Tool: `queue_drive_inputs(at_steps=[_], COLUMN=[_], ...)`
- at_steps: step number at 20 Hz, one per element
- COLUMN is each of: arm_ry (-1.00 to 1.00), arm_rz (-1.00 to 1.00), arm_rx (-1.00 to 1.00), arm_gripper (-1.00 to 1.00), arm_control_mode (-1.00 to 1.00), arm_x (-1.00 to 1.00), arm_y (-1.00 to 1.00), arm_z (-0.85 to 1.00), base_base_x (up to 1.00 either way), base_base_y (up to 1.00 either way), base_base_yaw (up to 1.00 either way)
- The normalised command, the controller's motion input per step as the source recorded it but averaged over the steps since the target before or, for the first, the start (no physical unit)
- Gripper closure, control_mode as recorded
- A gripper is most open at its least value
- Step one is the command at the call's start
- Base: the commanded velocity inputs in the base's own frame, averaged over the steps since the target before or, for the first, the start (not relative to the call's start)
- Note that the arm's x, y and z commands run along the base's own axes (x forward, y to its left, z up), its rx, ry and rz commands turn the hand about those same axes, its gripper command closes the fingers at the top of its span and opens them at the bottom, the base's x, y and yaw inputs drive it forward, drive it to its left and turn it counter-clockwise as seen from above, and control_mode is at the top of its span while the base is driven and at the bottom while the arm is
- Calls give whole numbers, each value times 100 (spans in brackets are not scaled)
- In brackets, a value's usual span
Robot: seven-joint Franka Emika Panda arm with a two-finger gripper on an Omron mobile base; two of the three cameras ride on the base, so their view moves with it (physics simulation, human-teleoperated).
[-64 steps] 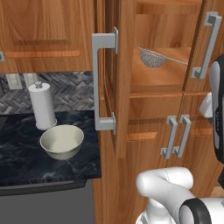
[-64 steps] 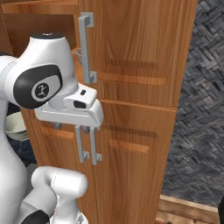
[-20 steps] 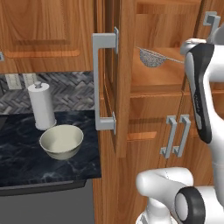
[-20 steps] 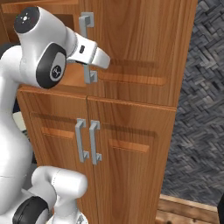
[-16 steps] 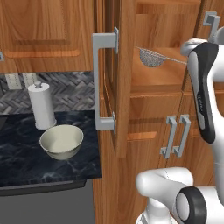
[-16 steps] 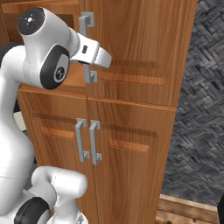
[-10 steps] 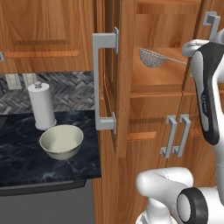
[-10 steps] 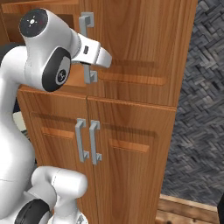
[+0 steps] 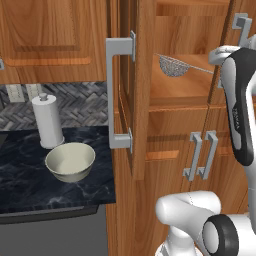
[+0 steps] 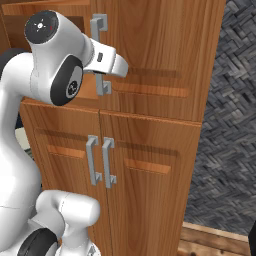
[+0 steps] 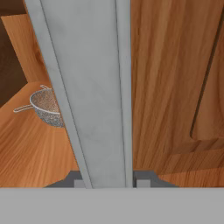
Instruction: Open the cabinet and setup a tea strainer by placing it in the bowl upright.
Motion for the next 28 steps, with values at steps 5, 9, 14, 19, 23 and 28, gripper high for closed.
queue_drive_inputs(at_steps=[5, 9, 14, 19, 23, 28], arm_ry=[0, 0, 0, -8, -6, 0], arm_rz=[0, 0, 2, 6, 2, 0], arm_rx=[0, 0, 0, 1, 3, 1], arm_gripper=[100, 100, 100, 100, 100, 100], arm_control_mode=[-100, -100, -100, -100, -100, -100], arm_x=[5, -17, -96, -100, -100, -97], arm_y=[-1, -5, -71, -100, -94, -66], arm_z=[0, 0, 19, 19, 6, 6], base_base_x=[0, 0, 0, 0, 0, 0], base_base_y=[0, 0, 0, 0, 0, 0], base_base_yaw=[0, 0, 0, 0, 0, 0])
